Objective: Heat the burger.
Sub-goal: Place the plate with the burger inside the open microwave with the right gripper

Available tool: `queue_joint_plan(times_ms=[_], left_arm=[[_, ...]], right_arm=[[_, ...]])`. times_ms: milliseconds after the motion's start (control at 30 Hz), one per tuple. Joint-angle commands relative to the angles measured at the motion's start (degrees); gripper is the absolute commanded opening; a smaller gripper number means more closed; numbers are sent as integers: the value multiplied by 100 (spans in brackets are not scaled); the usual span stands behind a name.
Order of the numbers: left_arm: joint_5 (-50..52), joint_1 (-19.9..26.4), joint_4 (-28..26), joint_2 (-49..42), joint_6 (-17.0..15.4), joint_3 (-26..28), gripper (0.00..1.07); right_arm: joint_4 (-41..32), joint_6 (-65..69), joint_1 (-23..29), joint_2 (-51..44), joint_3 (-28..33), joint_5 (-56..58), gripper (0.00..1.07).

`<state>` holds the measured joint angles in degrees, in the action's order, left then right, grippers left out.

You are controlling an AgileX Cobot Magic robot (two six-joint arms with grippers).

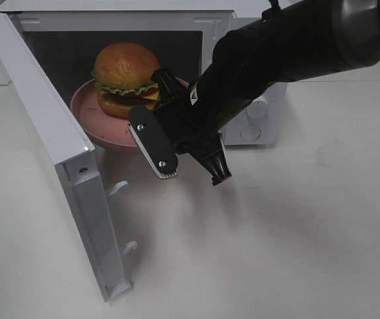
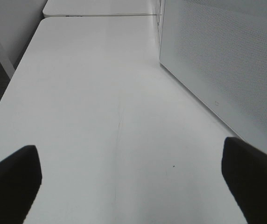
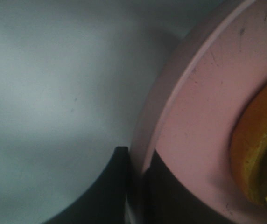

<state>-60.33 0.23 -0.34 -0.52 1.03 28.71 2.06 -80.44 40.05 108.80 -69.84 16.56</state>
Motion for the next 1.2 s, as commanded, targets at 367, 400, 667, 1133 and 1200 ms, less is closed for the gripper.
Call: queue_joint_plan(times_ms=[367, 400, 667, 1133, 1200], left_arm=[[92, -29, 0, -109, -6, -17, 103], [92, -29, 0, -109, -6, -17, 103], [92, -29, 103, -109, -6, -17, 103], [97, -29, 115, -109, -6, -17, 103], [97, -29, 115, -109, -6, -17, 103]], right_arm=[[29, 23, -6, 619, -922, -80, 1], [34, 57, -6, 710, -1043, -74, 1], [57, 143, -74, 1129, -1564, 57, 1], [395, 407, -206, 1782, -2807, 527, 2], [441, 498, -206, 1845, -2899, 527, 2]])
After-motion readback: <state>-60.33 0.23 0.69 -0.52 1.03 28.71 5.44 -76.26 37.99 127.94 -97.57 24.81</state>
